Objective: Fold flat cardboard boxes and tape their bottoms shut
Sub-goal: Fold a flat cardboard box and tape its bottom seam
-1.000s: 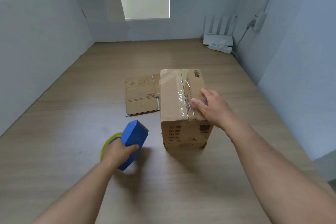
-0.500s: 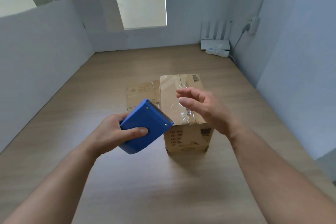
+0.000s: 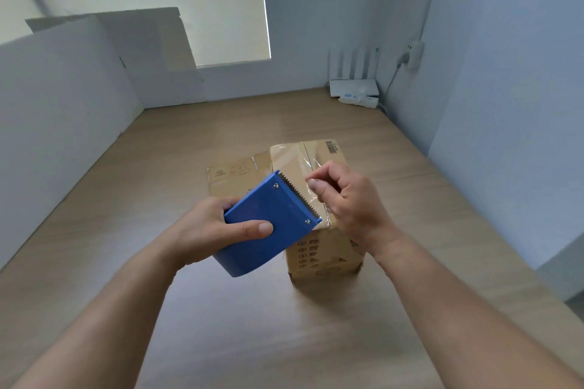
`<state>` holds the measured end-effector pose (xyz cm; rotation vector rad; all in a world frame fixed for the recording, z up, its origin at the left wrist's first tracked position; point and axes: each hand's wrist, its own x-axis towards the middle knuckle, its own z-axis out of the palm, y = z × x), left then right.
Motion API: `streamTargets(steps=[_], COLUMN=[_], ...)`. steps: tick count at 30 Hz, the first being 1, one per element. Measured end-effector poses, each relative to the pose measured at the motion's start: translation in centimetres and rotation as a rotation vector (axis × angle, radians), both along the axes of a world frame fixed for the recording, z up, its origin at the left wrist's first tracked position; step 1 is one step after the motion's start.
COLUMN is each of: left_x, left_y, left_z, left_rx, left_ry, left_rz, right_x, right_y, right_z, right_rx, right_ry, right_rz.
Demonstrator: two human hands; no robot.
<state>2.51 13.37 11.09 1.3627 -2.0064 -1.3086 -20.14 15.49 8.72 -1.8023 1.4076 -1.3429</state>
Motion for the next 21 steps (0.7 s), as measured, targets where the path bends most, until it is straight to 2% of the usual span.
streamTargets(steps=[6, 11, 16, 21], left_x=[-0.4, 4.1, 5.3, 2.8], left_y=[-1.4, -2.3, -2.6, -2.9], left_z=[1.8, 3.6, 3.1, 1.7], left_rx=[0.069, 0.075, 0.185, 0.237], left_ry=[-0.075, -0.169, -0.352, -0.428], left_rz=[-0.061, -0.05, -0.065, -0.082], right_x=[0.0, -4.3, -6.1, -6.9], right_y=[-0.2, 0.4, 1.3, 1.5], right_z=[-0.3, -0.1, -2.6, -4.1], right_rx=[0.054, 0.083, 0.264, 0.285], right_ry=[0.009, -0.173, -0.233, -0.175], right_rz=[-0.08, -0.281, -0.326, -0.443])
